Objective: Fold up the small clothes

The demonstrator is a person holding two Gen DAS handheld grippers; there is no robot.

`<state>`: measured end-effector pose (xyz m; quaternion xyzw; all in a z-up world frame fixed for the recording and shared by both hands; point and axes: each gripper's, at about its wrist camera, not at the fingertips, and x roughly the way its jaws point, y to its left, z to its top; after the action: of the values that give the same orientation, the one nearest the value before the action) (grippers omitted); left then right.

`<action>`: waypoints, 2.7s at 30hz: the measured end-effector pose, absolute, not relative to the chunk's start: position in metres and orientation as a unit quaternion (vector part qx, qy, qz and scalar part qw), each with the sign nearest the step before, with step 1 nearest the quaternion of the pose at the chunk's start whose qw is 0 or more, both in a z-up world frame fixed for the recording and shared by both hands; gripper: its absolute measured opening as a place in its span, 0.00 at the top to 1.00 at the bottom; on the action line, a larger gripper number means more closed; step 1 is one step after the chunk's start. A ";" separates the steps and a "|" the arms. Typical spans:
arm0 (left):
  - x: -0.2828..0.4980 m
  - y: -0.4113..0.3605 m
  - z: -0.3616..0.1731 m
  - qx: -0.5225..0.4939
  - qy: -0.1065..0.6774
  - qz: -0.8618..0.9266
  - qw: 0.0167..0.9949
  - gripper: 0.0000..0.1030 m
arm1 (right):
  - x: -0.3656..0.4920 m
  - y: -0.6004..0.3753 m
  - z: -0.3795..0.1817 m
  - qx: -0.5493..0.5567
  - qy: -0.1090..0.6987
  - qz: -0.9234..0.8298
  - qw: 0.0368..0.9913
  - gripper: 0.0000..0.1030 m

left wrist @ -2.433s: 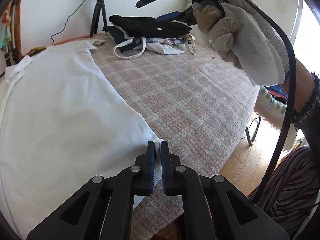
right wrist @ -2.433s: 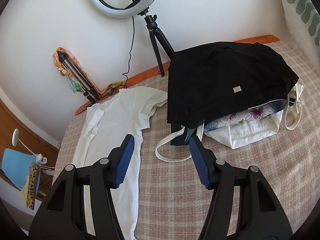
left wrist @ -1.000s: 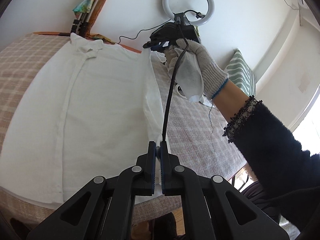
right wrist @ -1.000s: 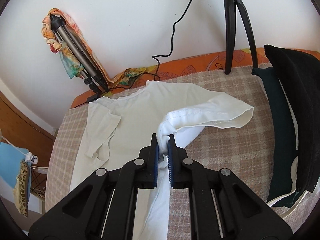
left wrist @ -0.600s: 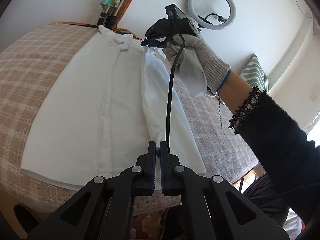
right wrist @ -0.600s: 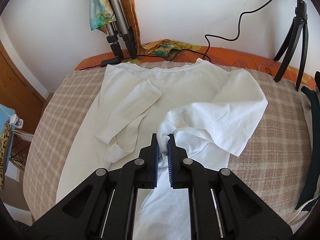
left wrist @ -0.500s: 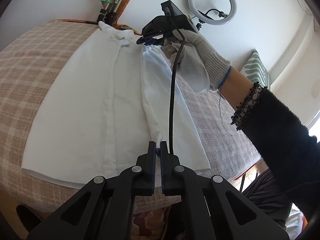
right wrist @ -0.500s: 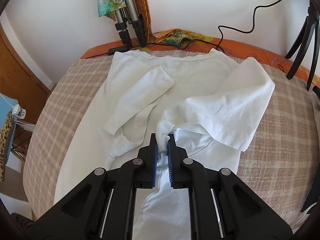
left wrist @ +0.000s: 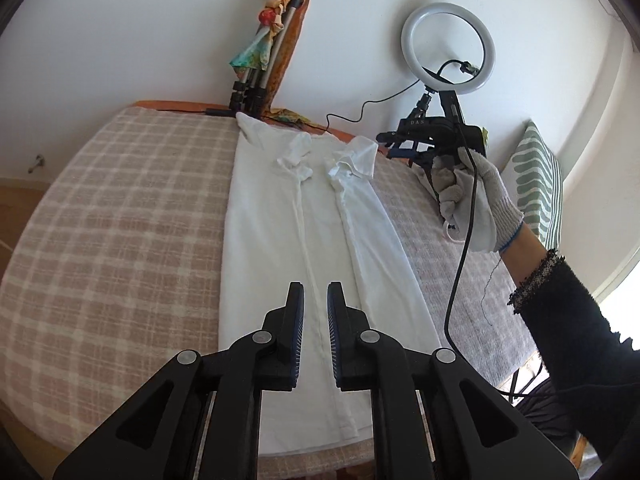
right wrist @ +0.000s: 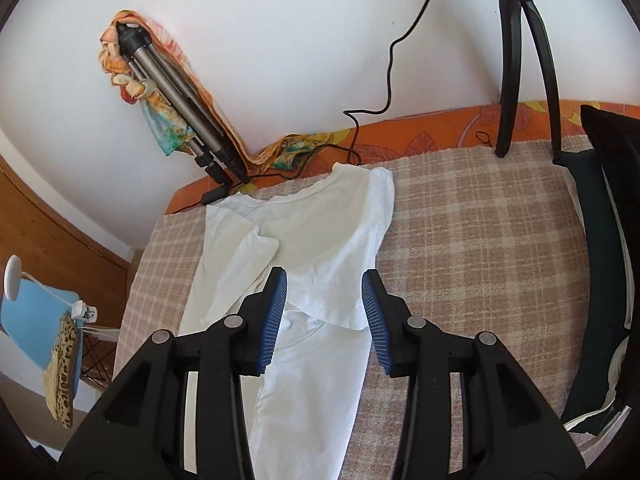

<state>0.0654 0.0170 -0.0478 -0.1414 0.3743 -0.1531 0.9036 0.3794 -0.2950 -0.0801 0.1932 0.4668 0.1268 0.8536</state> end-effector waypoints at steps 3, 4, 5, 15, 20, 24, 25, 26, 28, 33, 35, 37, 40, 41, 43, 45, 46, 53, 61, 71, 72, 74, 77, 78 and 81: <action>0.086 0.029 -0.040 -0.134 0.362 -0.142 0.912 0.90 | 0.391 -0.301 -0.098 0.215 0.477 0.126 0.843 0.60; 0.091 0.031 -0.039 -0.131 0.358 -0.139 0.914 0.90 | 0.394 -0.300 -0.102 0.213 0.480 0.127 0.841 0.60; 0.094 0.034 -0.039 -0.130 0.355 -0.135 0.916 0.90 | 0.396 -0.297 -0.105 0.208 0.484 0.129 0.841 0.60; 0.106 0.045 -0.047 -0.165 0.365 -0.151 0.904 0.90 | 0.419 -0.257 -0.089 0.130 0.491 0.169 0.845 0.97; 0.108 0.049 -0.047 -0.172 0.366 -0.157 0.901 0.90 | 0.453 -0.221 -0.069 0.107 0.491 0.172 0.848 0.97; 0.109 0.051 -0.047 -0.174 0.365 -0.158 0.901 0.90 | 0.476 -0.184 -0.085 0.072 0.510 0.171 0.840 0.97; 0.110 0.052 -0.047 -0.175 0.366 -0.158 0.900 0.90 | 0.480 -0.178 -0.092 0.071 0.517 0.173 0.835 0.97; 0.110 0.052 -0.047 -0.175 0.366 -0.157 0.900 0.90 | 0.483 -0.173 -0.101 0.070 0.529 0.176 0.827 0.97; 0.111 0.052 -0.048 -0.172 0.366 -0.155 0.901 0.90 | 0.487 -0.168 -0.114 0.060 0.550 0.166 0.816 0.80; 0.114 0.055 -0.049 -0.171 0.368 -0.152 0.901 0.90 | 0.466 -0.198 -0.093 0.108 0.515 0.184 0.830 0.61; 0.114 0.055 -0.051 -0.171 0.370 -0.152 0.901 0.90 | 0.449 -0.216 -0.075 0.126 0.492 0.181 0.843 0.61; 0.113 0.053 -0.051 -0.174 0.372 -0.154 0.899 0.90 | 0.430 -0.226 -0.062 0.124 0.479 0.181 0.850 0.61; 0.110 0.046 -0.047 -0.170 0.367 -0.163 0.900 0.90 | 0.402 -0.223 -0.059 0.108 0.488 0.193 0.845 0.61; 0.108 0.042 -0.045 -0.164 0.363 -0.164 0.903 0.90 | 0.394 -0.217 -0.064 0.102 0.497 0.200 0.838 0.61; 0.105 0.036 -0.042 -0.157 0.355 -0.167 0.906 0.90 | 0.380 -0.199 -0.075 0.077 0.513 0.212 0.828 0.61; 0.104 0.032 -0.040 -0.154 0.352 -0.168 0.908 0.90 | 0.371 -0.178 -0.088 0.030 0.522 0.205 0.828 0.61; 0.103 0.030 -0.040 -0.151 0.350 -0.168 0.909 0.90 | 0.369 -0.170 -0.095 0.008 0.527 0.194 0.827 0.61; 0.104 0.028 -0.043 -0.139 0.353 -0.163 0.911 0.90 | 0.375 -0.152 -0.127 -0.025 0.543 0.156 0.825 0.62; 0.104 0.032 -0.045 -0.143 0.354 -0.155 0.911 0.90 | 0.380 -0.165 -0.115 0.033 0.532 0.192 0.824 0.94; 0.100 0.032 -0.046 -0.134 0.353 -0.154 0.913 0.90 | 0.340 -0.198 -0.080 0.104 0.516 0.206 0.825 0.73; 0.097 0.033 -0.046 -0.132 0.353 -0.156 0.913 0.90 | 0.324 -0.202 -0.072 0.096 0.507 0.209 0.831 0.73; 0.092 0.035 -0.048 -0.126 0.354 -0.156 0.913 0.90 | 0.289 -0.209 -0.059 0.081 0.497 0.221 0.835 0.73; 0.086 0.038 -0.052 -0.123 0.361 -0.156 0.911 0.90 | 0.231 -0.211 -0.051 0.072 0.493 0.246 0.831 0.73; 0.084 0.039 -0.054 -0.121 0.362 -0.154 0.911 0.90 | 0.212 -0.210 -0.052 0.070 0.494 0.251 0.829 0.73; 0.082 0.042 -0.061 -0.122 0.377 -0.154 0.905 0.90 | 0.157 -0.198 -0.060 0.053 0.502 0.270 0.820 0.73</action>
<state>0.0817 0.0417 -0.0607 -0.1216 0.3766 -0.1545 0.9053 0.1569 -0.1981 -0.0599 0.0530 0.5019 0.2703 0.8199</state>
